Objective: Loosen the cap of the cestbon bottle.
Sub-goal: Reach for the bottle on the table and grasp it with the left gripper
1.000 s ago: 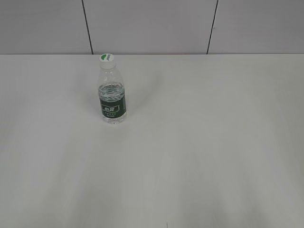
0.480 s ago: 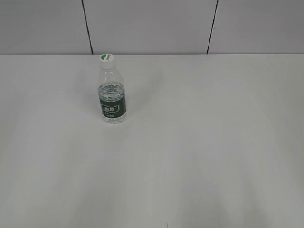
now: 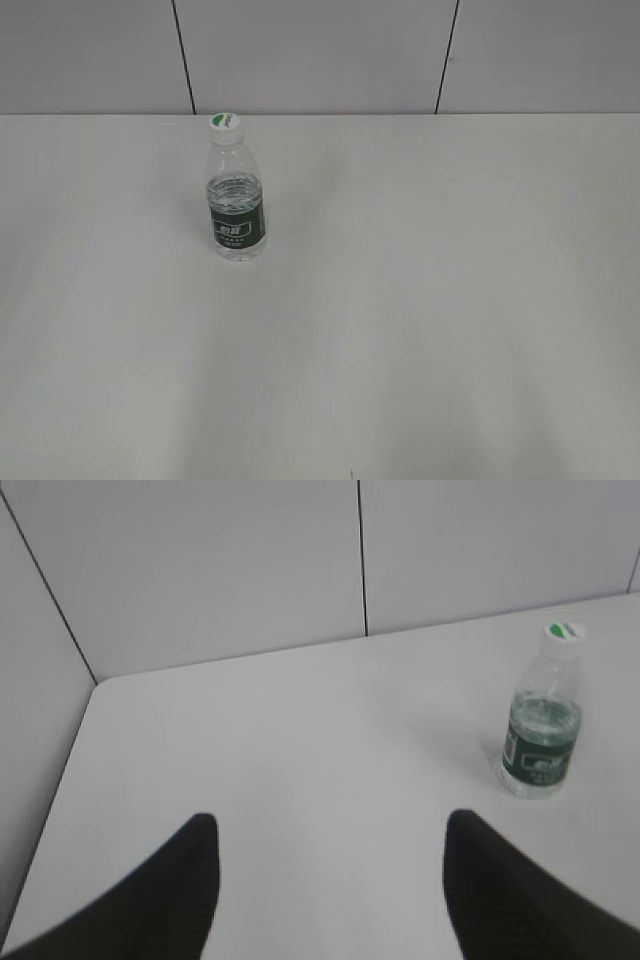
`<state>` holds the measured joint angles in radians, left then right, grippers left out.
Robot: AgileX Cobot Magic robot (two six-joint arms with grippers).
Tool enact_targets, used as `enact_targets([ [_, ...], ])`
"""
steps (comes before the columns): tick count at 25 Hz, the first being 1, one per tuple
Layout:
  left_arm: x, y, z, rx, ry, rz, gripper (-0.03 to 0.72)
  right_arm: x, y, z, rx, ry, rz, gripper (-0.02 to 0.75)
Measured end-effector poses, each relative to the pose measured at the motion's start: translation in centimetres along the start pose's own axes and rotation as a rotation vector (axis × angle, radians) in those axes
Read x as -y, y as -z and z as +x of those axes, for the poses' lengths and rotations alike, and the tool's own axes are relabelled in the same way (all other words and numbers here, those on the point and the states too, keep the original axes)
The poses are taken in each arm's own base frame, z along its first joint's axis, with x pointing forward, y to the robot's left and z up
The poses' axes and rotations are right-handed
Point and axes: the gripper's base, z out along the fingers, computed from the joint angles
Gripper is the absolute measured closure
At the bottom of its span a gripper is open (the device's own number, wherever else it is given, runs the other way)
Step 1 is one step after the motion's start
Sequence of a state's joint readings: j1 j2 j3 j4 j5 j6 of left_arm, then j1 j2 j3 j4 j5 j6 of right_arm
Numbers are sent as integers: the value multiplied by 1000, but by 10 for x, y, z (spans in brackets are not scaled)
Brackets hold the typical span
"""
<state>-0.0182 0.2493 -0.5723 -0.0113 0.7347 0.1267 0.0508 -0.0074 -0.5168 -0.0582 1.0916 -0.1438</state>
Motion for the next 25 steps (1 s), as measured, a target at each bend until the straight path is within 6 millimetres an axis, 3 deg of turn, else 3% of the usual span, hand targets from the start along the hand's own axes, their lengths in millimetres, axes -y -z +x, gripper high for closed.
enact_targets([
  [5,-4,-52,-28,72,4,-10,249,0,0,0,0,1,2,232],
  [9,-6,-106,-36,68,3,-13,249,0,0,0,0,1,2,232],
  [12,-5,-153,-29,32,6,-11,249,0,0,0,0,1,2,232],
  [17,-4,-209,-11,14,14,-14,249,0,0,0,0,1,2,232],
  [25,0,-260,23,-29,117,-8,249,0,0,0,1,1,2,232],
])
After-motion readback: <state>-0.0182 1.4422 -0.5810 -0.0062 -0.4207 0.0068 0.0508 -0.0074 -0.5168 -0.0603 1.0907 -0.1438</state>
